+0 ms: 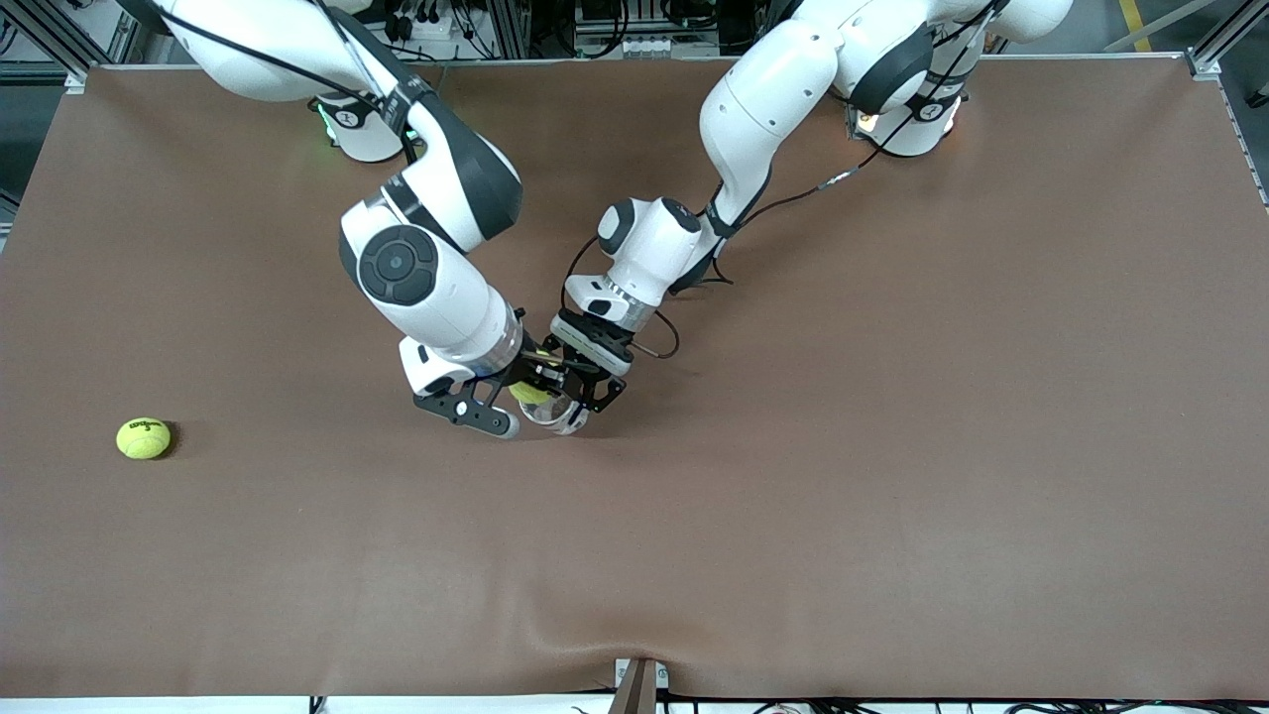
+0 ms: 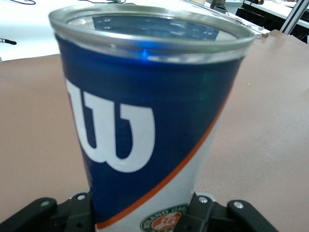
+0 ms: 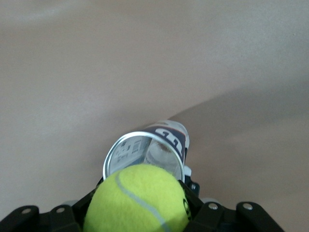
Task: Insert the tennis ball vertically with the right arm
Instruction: 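Move the held tennis ball over the can opening with the right gripper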
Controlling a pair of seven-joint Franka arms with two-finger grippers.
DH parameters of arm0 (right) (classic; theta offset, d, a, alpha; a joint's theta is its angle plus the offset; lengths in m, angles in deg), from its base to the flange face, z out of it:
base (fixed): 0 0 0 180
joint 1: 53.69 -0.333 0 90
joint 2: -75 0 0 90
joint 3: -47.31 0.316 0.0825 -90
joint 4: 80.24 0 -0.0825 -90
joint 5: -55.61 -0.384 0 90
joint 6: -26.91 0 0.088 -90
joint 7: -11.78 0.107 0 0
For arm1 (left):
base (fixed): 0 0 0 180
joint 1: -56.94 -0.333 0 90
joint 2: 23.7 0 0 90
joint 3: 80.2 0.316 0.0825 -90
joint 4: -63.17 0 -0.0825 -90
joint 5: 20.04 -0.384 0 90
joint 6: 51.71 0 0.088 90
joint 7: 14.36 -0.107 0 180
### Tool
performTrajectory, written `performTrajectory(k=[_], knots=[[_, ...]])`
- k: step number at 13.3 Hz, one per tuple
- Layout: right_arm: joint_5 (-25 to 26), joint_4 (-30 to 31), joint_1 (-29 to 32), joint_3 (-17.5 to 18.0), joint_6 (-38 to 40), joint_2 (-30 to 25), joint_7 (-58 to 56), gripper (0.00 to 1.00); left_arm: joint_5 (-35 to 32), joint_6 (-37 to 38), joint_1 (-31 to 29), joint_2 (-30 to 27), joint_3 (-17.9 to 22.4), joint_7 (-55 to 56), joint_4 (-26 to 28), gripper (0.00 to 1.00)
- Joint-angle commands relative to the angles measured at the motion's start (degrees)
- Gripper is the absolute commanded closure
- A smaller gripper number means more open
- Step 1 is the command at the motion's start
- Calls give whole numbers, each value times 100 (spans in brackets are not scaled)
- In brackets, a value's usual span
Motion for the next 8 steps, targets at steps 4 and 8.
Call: performTrajectory(k=[4,8], knots=[[130,-76,-46,13,-218,108,57,34,75,-97,88,108,75,49,-188,40],[120,-59,-64,13,-360,108,224,0,75,-97,88,99,84,49,-188,40]])
